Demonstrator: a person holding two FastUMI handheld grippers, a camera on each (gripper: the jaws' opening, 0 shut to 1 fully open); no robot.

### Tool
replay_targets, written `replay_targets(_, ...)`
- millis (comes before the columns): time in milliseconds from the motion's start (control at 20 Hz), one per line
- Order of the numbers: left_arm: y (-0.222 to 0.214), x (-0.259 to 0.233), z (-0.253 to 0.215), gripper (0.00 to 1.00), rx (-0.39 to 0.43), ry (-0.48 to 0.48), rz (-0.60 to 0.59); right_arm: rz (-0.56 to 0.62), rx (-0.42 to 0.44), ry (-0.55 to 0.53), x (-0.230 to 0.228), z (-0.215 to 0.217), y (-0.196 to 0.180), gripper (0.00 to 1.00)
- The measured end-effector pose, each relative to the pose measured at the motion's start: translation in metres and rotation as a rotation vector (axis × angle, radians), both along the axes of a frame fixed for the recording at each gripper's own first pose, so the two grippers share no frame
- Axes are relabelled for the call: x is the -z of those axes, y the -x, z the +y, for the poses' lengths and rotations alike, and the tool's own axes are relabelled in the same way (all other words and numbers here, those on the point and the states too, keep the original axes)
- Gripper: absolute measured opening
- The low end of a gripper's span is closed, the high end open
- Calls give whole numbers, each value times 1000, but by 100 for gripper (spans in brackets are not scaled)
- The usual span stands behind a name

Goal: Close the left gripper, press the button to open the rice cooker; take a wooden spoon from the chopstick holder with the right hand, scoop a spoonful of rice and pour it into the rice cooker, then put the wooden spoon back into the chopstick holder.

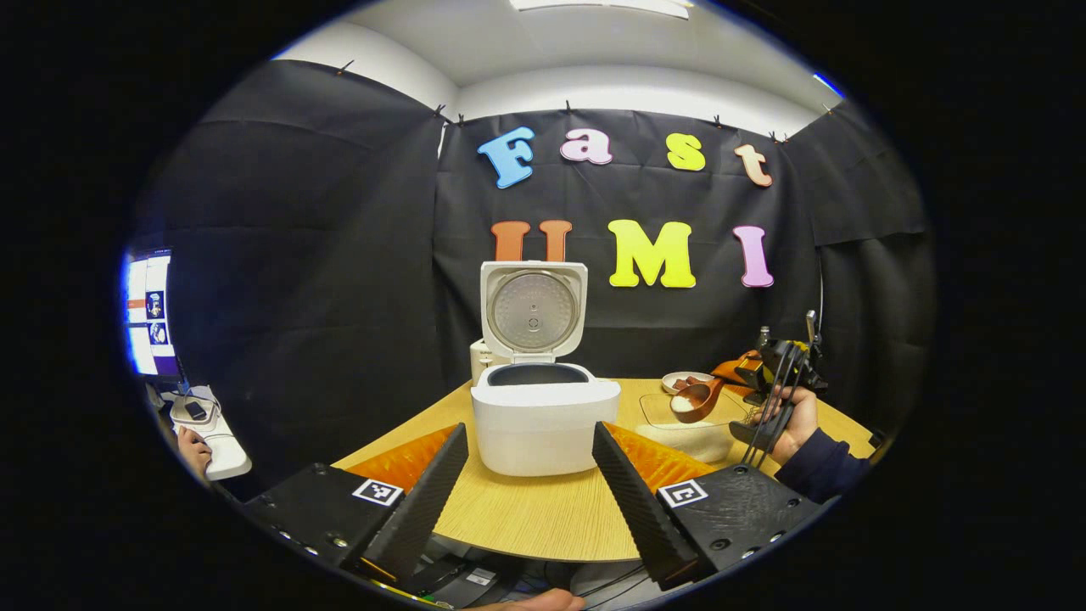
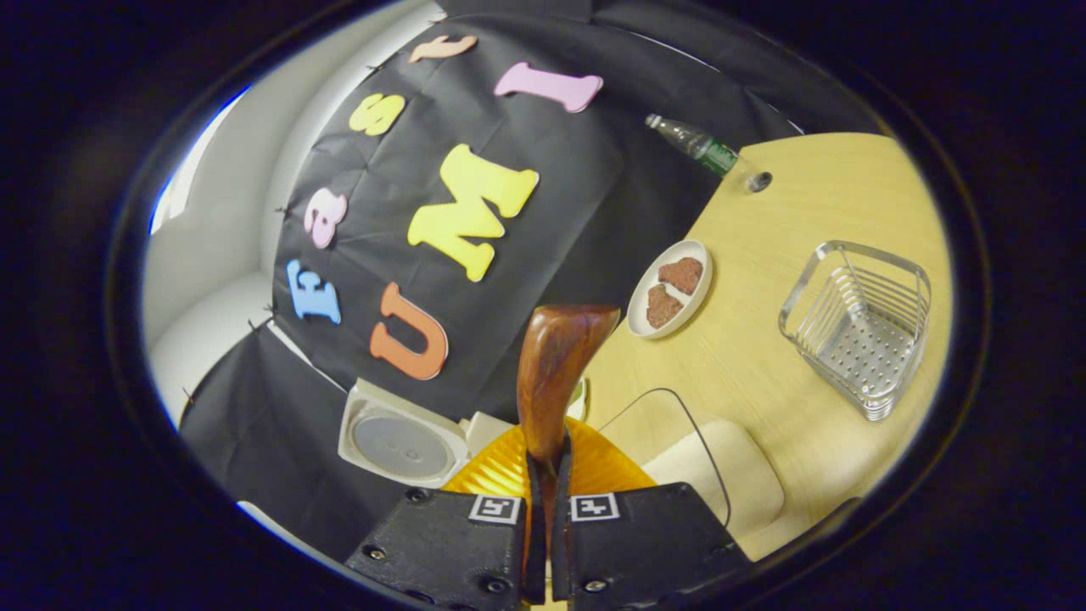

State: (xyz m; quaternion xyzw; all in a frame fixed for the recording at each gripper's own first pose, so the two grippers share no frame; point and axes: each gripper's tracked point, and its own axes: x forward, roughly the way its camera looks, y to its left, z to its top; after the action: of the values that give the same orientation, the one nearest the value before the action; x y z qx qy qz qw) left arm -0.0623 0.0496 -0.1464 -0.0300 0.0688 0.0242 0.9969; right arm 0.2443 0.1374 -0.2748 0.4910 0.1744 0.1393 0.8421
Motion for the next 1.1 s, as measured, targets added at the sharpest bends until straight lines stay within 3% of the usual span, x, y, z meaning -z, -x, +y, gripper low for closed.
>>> replay_targets(350, 0, -8, -1, 94, -2, 8, -10, 56, -34, -406, -43, -14, 13, 7)
replay_targets(600, 6, -17, 9, 94, -2, 11, -38, 34, -63, -402, -67, 3, 15, 8)
replay_targets(1100, 0, -23, 34, 94, -26, 34, -32, 15, -176, -329, -110, 85, 0, 7)
